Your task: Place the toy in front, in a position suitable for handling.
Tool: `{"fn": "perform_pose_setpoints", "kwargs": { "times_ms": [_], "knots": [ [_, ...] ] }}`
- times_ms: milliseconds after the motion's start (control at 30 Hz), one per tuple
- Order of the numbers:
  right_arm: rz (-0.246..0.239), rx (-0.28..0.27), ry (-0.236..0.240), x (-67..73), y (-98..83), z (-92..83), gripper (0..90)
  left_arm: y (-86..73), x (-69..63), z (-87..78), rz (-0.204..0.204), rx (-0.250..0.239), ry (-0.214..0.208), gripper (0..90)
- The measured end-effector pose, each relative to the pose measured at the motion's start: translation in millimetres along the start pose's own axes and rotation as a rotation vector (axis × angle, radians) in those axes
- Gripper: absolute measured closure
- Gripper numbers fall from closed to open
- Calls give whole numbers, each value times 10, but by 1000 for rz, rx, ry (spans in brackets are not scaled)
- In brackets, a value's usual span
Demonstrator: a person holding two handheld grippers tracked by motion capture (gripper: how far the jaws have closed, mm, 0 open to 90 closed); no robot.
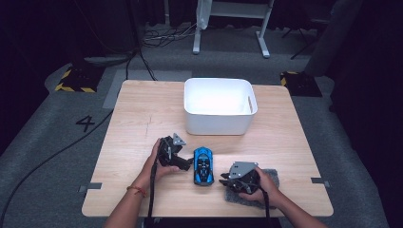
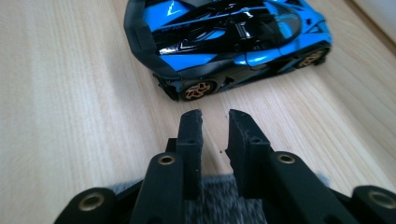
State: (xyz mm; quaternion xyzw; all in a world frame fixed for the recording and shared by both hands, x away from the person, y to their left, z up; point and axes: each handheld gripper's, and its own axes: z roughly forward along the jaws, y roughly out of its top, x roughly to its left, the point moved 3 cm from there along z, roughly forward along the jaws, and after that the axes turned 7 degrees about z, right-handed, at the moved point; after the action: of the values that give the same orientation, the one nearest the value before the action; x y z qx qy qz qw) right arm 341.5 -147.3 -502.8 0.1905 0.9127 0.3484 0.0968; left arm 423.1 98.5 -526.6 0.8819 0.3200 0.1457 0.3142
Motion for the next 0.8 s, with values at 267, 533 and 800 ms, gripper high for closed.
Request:
{"fn": "perform_pose_setpoints", "kwargs": {
  "times_ms": [267,533,800],
  "knots": [
    [-15,16,8,51,55,130,755,109,-52,77,23,-11,-16,34],
    [-38,29,32,129,54,111,741,240,-136,167,46,-28,-29,113],
    [-53,36,55,193,69,144,745,437,-265,281,78,-23,-35,199]
  ]
}}
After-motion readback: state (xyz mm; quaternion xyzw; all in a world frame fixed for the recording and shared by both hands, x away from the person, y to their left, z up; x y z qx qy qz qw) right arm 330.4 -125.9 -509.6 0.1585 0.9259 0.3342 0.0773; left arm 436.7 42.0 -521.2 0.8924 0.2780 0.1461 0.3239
